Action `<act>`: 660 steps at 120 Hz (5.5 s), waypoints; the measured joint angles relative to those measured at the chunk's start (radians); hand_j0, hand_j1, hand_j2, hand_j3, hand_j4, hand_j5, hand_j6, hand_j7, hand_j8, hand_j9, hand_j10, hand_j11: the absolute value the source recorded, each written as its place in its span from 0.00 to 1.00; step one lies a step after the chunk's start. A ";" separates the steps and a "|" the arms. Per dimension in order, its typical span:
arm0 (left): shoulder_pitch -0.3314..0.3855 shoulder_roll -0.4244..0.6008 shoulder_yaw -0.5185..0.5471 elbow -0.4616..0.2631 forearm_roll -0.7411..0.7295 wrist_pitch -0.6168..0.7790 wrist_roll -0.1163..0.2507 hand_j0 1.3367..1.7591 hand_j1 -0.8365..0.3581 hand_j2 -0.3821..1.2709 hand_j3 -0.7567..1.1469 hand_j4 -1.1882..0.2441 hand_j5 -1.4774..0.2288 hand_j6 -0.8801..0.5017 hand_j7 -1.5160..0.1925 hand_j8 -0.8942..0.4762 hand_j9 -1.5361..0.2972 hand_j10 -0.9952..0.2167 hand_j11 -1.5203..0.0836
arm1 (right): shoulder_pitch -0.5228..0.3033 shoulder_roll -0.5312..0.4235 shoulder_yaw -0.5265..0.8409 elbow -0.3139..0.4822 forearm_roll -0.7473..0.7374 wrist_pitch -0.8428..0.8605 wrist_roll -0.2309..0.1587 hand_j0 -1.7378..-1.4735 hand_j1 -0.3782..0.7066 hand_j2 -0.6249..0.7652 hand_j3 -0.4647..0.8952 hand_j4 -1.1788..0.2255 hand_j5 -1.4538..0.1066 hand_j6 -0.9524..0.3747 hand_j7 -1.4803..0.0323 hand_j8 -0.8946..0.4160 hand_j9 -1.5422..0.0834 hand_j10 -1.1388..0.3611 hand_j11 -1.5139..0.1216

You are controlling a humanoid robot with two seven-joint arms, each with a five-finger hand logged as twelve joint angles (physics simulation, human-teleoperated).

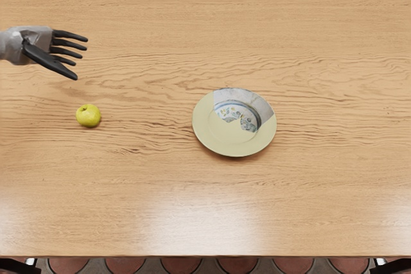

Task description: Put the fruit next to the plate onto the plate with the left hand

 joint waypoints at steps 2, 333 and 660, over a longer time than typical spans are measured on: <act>0.000 0.000 0.000 0.000 0.000 0.000 0.000 0.76 0.75 0.26 0.40 0.66 0.68 0.46 0.70 0.47 0.66 0.62 0.75 | 0.000 0.000 0.000 0.000 0.000 0.000 0.000 0.30 0.07 0.44 0.34 0.81 0.90 0.69 0.95 0.65 0.92 0.73 0.90; -0.125 -0.100 0.442 -0.712 0.630 0.809 0.419 0.76 0.74 0.26 0.40 0.65 0.68 0.45 0.70 0.47 0.66 0.61 0.75 | 0.005 0.000 0.001 -0.001 0.000 0.000 0.001 0.30 0.07 0.44 0.34 0.81 0.90 0.69 0.95 0.65 0.92 0.73 0.90; -0.157 -0.267 0.214 -0.537 0.566 0.797 0.419 0.73 0.41 0.52 0.40 0.28 0.11 0.42 0.20 0.43 0.21 0.43 0.22 | 0.008 0.000 0.001 0.000 0.000 0.000 0.000 0.30 0.07 0.44 0.34 0.81 0.90 0.69 0.95 0.65 0.92 0.73 0.90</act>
